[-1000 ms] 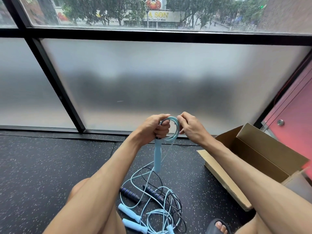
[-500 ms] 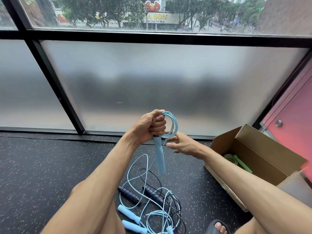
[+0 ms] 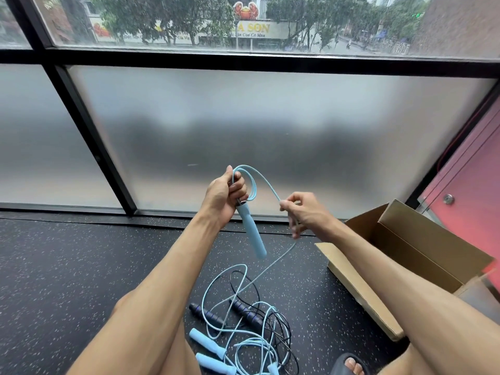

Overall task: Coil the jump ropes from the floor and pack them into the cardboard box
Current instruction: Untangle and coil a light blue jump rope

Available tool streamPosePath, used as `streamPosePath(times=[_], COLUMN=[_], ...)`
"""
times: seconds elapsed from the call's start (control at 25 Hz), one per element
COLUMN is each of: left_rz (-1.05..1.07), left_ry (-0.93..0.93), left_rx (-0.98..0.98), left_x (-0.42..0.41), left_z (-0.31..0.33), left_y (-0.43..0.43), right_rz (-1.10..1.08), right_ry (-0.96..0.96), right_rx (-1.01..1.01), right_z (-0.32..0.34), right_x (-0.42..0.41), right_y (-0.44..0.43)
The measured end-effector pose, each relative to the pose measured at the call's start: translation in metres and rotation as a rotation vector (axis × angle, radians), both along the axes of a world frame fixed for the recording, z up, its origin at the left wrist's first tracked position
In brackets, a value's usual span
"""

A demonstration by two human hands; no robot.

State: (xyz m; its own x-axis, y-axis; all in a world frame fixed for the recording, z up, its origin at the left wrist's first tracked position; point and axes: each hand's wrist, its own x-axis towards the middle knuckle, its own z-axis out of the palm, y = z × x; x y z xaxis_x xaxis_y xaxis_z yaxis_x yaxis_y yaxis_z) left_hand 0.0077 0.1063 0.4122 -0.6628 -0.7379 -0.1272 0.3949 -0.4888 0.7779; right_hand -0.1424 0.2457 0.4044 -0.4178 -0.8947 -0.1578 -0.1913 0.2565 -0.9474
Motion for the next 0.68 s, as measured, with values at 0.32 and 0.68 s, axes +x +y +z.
streamPosePath(times=[0.32, 0.68], left_rz=[-0.126, 0.103], left_ry=[-0.036, 0.119], left_rx=[-0.005, -0.002], left_x=[0.001, -0.009], left_z=[0.004, 0.0], left_y=[0.005, 0.007], right_rz=[-0.045, 0.227], right_ry=[0.493, 0.108], right_rx=[-0.051, 0.221], right_z=[0.001, 0.002], right_x=[-0.01, 0.013], right_y=[0.004, 0.011])
